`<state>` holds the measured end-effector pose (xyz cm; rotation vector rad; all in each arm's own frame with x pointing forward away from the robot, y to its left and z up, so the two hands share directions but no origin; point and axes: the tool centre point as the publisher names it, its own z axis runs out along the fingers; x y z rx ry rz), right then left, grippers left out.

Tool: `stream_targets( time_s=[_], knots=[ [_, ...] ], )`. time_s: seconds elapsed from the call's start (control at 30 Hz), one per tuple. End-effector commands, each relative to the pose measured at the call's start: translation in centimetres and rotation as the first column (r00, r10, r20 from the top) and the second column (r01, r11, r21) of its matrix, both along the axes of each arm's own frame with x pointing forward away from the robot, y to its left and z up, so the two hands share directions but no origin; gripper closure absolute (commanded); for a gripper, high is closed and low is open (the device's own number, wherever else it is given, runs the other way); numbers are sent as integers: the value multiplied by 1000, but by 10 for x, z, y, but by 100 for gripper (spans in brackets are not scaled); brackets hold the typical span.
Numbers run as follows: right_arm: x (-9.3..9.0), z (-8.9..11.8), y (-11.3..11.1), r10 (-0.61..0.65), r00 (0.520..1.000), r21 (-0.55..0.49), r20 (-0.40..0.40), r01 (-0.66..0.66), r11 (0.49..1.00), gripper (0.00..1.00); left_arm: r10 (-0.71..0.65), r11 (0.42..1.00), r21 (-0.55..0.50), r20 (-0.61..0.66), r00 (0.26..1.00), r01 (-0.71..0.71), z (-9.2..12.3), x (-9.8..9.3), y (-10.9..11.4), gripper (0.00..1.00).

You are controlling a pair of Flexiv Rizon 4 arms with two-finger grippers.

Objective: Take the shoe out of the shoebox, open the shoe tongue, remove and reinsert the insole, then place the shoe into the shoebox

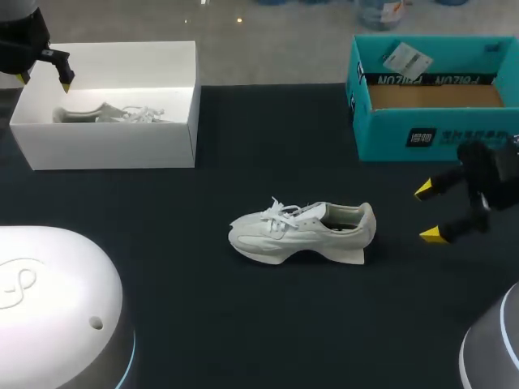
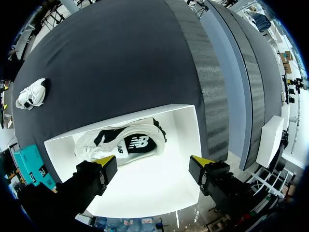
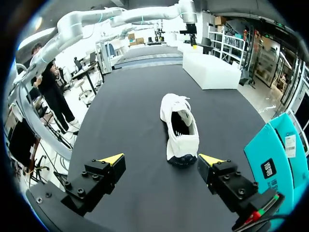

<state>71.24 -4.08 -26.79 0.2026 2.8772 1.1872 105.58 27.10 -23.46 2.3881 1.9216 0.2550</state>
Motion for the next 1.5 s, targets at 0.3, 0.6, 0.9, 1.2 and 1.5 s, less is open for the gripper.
stream_targets(
  time_s=[0.3, 0.6, 0.9, 1.2, 1.5],
  knots=[
    [1, -13, -12, 55, 997, 281, 60, -70, 957, 0, -1, 1000, 1, -1, 1000, 1, 0, 0, 1, 0],
    [-6, -7, -7, -12, 994, 80, 113, 3, 997, 0, -1, 1000, 1, -1, 1000, 1, 0, 0, 1, 0],
    [5, -45, -26, 6, 991, 66, 135, -15, 998, 0, -1, 1000, 1, -1, 1000, 1, 0, 0, 1, 0],
    [11, -75, -43, 27, 964, 144, 263, -66, 987, 0, -1, 1000, 1, -1, 1000, 1, 0, 0, 1, 0],
    [21, -91, -37, 24, 968, 172, 251, -69, 983, 0, -1, 1000, 1, -1, 1000, 1, 0, 0, 1, 0]
  ],
)
